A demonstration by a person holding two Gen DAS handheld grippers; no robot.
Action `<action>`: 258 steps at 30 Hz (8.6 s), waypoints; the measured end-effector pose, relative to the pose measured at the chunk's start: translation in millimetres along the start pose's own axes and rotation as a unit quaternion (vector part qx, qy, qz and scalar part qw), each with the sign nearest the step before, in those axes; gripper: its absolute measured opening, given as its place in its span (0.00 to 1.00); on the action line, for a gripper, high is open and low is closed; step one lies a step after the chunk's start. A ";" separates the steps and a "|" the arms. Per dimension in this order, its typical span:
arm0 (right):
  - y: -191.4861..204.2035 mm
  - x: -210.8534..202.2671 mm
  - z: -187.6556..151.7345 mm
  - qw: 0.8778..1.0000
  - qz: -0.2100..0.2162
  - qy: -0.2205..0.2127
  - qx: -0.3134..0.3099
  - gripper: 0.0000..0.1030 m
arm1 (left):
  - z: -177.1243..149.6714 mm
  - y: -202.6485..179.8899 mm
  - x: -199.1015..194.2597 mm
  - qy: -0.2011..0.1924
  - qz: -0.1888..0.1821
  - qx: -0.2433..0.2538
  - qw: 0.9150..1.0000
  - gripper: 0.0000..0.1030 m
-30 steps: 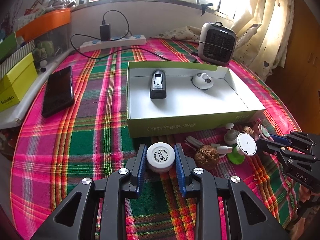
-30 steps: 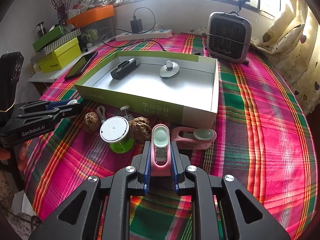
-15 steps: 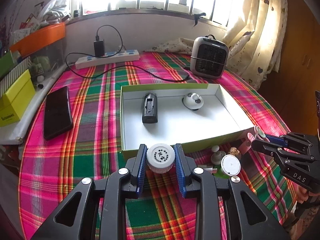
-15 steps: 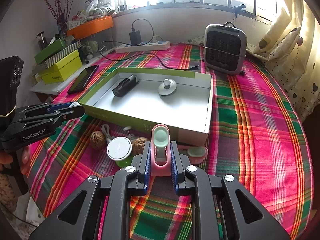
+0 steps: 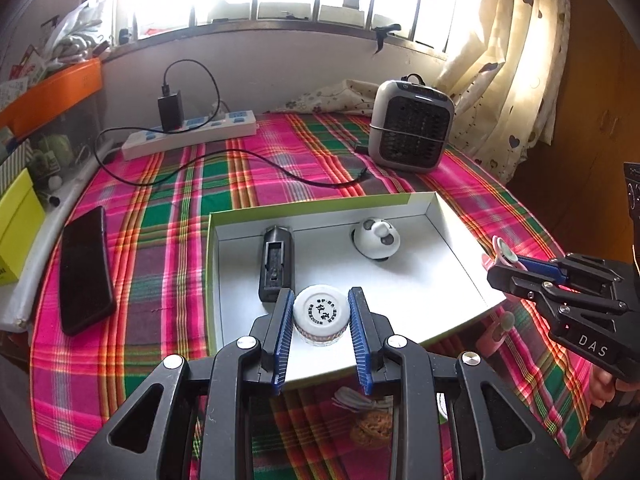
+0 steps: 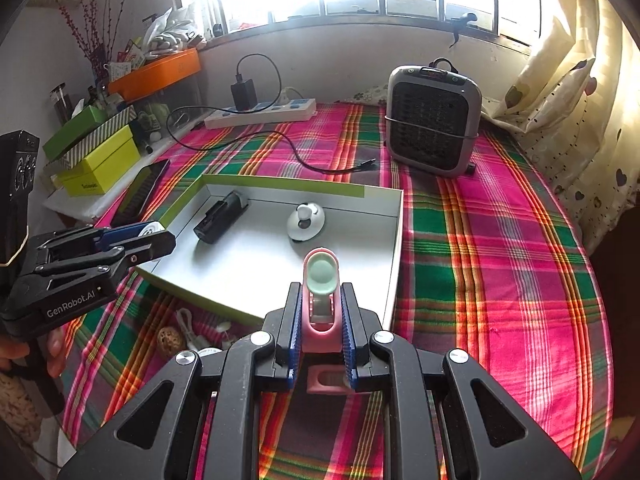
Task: Organize objects
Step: 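Carry the white jar with the left tool while the right tool carries the clip into the box, then open the left gripper releasing the jar while the right gripper releases the pink clip, then withdraw both tools from the box, then move the left tool to the walnut while the right tool approaches the white-topped green spool, then close the left gripper on the walnut while the right gripper closes on the spool, then carry the walnut with the left tool while the right tool carries the spool into the box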
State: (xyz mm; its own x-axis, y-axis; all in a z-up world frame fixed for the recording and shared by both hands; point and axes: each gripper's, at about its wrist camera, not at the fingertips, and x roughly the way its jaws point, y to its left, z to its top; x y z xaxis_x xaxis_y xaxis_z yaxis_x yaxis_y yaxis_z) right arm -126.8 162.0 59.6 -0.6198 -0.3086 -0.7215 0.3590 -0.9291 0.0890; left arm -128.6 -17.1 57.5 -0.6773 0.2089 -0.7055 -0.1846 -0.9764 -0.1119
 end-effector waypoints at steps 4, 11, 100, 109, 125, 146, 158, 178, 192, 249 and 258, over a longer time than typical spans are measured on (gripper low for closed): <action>-4.9 11.8 10.4 1.000 -0.005 0.006 0.005 0.18 | 9.9 0.4 14.5 0.006 -0.004 0.001 1.000 0.24; -11.1 36.2 23.8 1.000 -0.007 0.019 0.013 0.18 | 25.5 2.1 40.1 0.018 -0.013 -0.003 1.000 0.24; -17.4 53.5 31.6 0.999 -0.014 0.026 0.032 0.36 | 27.2 6.0 54.3 0.037 -0.009 -0.023 0.999 0.34; -18.6 31.5 16.5 0.999 -0.005 0.012 0.043 0.36 | 11.0 12.4 23.1 0.017 -0.009 -0.038 0.999 0.34; -14.0 -2.7 -15.9 0.999 -0.010 -0.005 0.031 0.37 | -34.2 12.2 -12.4 0.007 -0.019 -0.043 0.999 0.34; -9.7 -23.3 -53.1 0.999 -0.004 -0.006 0.031 0.37 | -68.4 -3.8 -28.2 0.013 -0.043 -0.027 0.999 0.35; -3.8 -26.0 -64.8 0.999 0.005 -0.006 0.031 0.37 | -79.3 -16.4 -12.1 0.038 -0.049 -0.013 0.998 0.35; 44.0 -13.2 -69.0 0.996 0.082 0.009 -0.021 0.37 | -79.8 -3.6 -9.0 0.034 -0.021 -0.028 0.999 0.32; 57.8 3.6 -61.2 0.997 0.069 0.015 -0.031 0.45 | -80.2 5.3 -9.4 0.036 -0.033 -0.039 0.998 0.32; 52.0 -2.6 -64.7 0.996 0.092 0.012 -0.002 0.34 | -74.2 1.8 -16.5 0.027 -0.027 -0.031 0.999 0.26; 51.7 -10.7 -61.8 0.996 0.093 0.004 0.001 0.34 | -72.6 -2.8 -26.3 0.019 -0.024 -0.026 0.999 0.26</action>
State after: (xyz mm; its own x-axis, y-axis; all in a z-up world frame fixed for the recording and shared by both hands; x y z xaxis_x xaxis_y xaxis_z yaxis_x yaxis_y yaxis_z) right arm -58.4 129.9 29.5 -0.5378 -0.4735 -0.6975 0.4657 -0.8565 0.2224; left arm -58.6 -23.9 25.6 -0.6405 0.2546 -0.7245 -0.1785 -0.9670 -0.1820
